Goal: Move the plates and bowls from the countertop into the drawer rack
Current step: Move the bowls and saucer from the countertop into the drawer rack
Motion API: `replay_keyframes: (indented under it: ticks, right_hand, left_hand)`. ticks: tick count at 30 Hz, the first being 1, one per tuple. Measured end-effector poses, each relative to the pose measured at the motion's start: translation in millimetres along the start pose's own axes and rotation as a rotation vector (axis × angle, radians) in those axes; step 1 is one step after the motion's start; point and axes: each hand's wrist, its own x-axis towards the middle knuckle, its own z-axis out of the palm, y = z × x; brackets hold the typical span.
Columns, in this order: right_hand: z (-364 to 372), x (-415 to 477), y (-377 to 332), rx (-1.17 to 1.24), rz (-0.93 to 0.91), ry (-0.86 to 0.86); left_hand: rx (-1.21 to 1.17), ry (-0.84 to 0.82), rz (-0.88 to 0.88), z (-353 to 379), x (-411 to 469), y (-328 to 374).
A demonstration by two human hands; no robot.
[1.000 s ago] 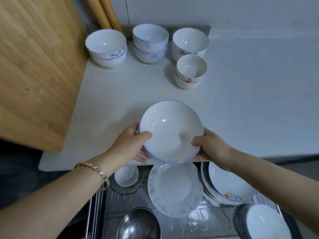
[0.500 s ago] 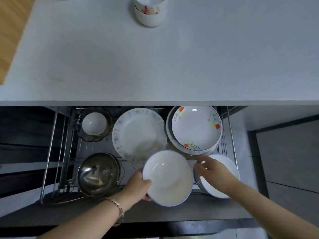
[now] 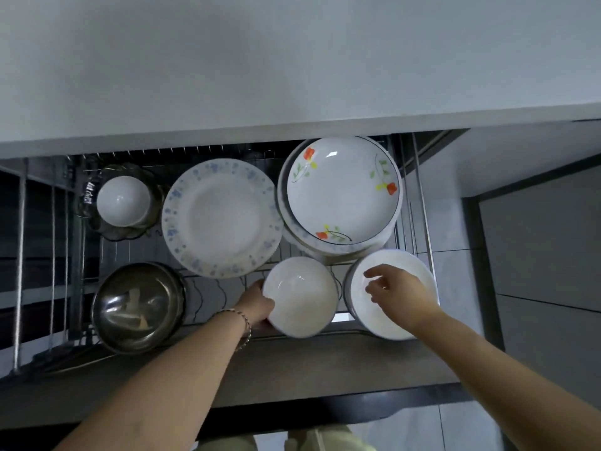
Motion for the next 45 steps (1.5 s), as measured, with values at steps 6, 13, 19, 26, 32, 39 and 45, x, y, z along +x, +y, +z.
replay_keyframes:
  ticks: [6, 13, 19, 26, 32, 39, 45]
  right_hand:
    - [-4, 3, 0, 0.009, -0.02, 0.006]
    - [-1, 1, -11, 0.036, -0.055, -0.026]
    - [3, 6, -19, 0.012, -0.079, -0.03]
    - [3, -4, -38, -0.091, -0.077, -0.059]
    - [-20, -31, -103, -0.217, -0.194, -0.106]
    - [-84, -34, -246, 0.134, -0.371, 0.001]
    - [-136, 9, -384, 0.752, -0.164, 0.057]
  left_hand:
    - [0.04, -0.027, -0.052, 4, 17, -3]
    - [-0.114, -0.045, -0.083, 5, 26, -20]
    - [-0.129, 0.027, -0.105, 15, 16, -8]
    - [-0.028, 0.033, -0.143, 11, -31, 14]
    - [0.158, 0.115, 0.285, -66, -91, 53]
    - [-0.003, 0.375, 0.483, -226, -134, 132]
    - [-0.06, 0.479, 0.502, -326, -121, 175]
